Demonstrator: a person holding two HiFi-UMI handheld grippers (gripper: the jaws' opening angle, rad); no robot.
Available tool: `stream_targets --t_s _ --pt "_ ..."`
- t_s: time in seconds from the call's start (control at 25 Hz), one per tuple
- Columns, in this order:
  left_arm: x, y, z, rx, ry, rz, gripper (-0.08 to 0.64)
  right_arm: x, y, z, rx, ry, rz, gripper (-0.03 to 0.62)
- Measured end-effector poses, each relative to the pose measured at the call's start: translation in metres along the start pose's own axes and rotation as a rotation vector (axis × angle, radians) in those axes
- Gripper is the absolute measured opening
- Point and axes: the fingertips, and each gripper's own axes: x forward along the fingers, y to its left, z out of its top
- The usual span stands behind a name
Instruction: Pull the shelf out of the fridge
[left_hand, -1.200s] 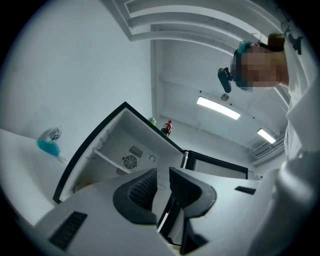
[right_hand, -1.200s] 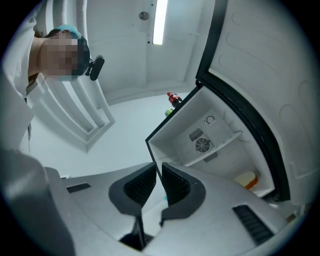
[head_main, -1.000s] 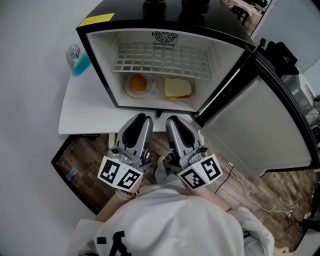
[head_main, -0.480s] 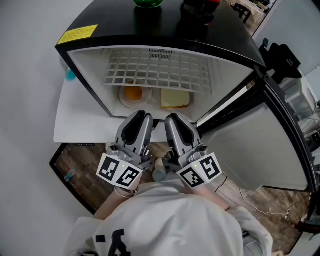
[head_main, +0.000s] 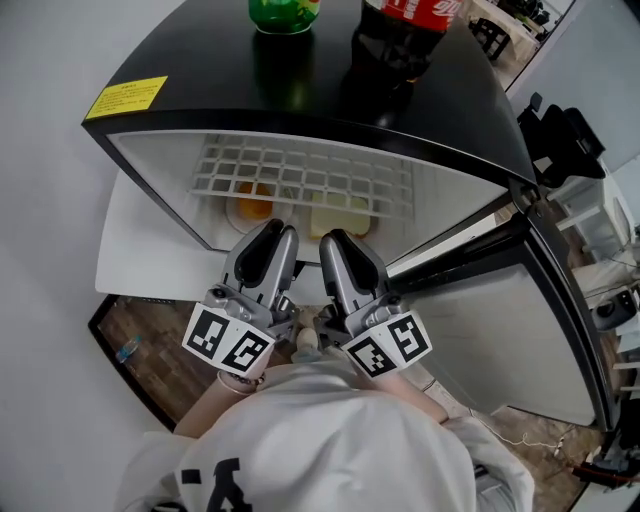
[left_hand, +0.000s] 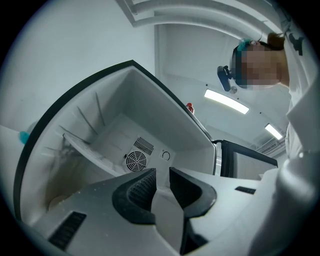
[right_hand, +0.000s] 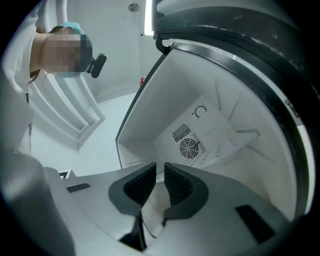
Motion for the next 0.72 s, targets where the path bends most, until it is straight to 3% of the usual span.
stream_targets --t_s 0.24,0.44,0.72 --pt "0.008 0.007 -0.008 -0.007 0.030 -0.007 0.082 0.013 -0.006 -0.009 0.020 0.023 0.008 0.055" --pt "0.005 0.028 -0.016 -0.079 0.065 0.023 0.086 0.019 -0.009 -0.022 0.027 0.052 -0.031 0.057" --pt "0.009 0.037 -0.018 -0.148 0.095 -0.003 0.140 0.028 -0.012 -0.030 0.077 0.061 -0.080 0.143"
